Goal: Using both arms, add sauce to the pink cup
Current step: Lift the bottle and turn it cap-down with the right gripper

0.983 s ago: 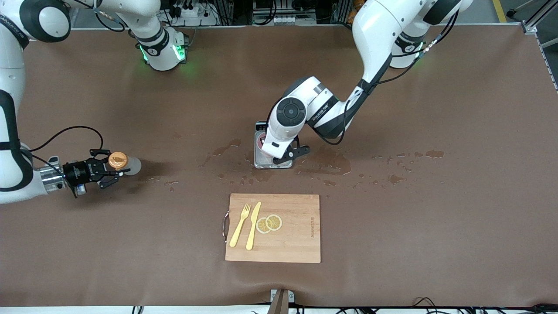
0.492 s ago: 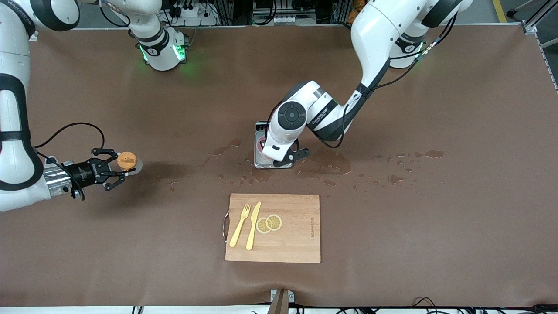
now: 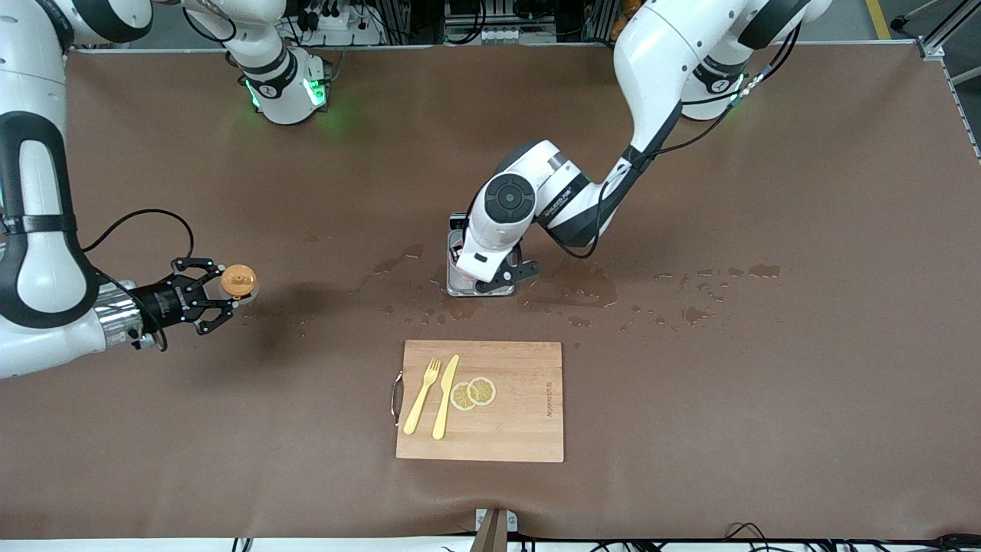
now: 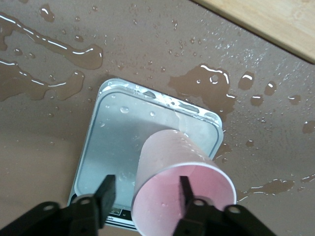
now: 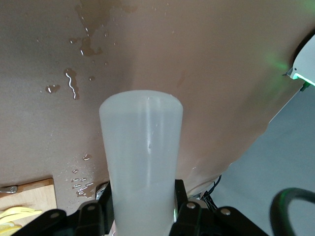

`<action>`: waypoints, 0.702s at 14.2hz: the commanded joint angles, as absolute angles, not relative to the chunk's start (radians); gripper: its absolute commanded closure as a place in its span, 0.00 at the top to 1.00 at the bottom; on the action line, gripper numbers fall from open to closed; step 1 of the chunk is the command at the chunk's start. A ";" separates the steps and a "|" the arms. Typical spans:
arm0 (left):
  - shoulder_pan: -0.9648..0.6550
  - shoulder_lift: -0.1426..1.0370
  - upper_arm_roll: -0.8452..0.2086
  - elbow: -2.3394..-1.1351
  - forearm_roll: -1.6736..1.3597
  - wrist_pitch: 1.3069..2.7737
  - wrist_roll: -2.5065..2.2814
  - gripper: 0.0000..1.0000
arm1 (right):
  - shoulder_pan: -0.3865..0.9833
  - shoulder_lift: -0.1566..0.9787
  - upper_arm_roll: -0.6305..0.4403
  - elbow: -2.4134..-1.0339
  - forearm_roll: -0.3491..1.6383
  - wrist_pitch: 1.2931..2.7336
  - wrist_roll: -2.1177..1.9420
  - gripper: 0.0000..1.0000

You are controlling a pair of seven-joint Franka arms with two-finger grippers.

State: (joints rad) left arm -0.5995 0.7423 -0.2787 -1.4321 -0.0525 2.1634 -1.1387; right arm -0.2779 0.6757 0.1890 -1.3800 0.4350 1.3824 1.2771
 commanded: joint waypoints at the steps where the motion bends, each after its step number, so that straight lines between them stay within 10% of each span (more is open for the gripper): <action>1: -0.606 0.735 -0.267 -1.414 -0.031 2.163 -1.140 1.00 | -0.239 0.625 0.186 -1.384 0.385 1.370 1.353 0.48; 10: -0.531 0.583 -0.265 -1.419 -0.029 2.082 -1.056 1.00 | -0.049 0.612 0.184 -1.338 0.275 1.373 1.591 0.47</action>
State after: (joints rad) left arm -0.5768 0.6667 -0.2682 -1.3980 -0.0489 2.1357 -1.1091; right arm -0.0875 0.6312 0.1892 -1.3455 0.3029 1.3832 1.5312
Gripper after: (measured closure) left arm 0.000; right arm 0.529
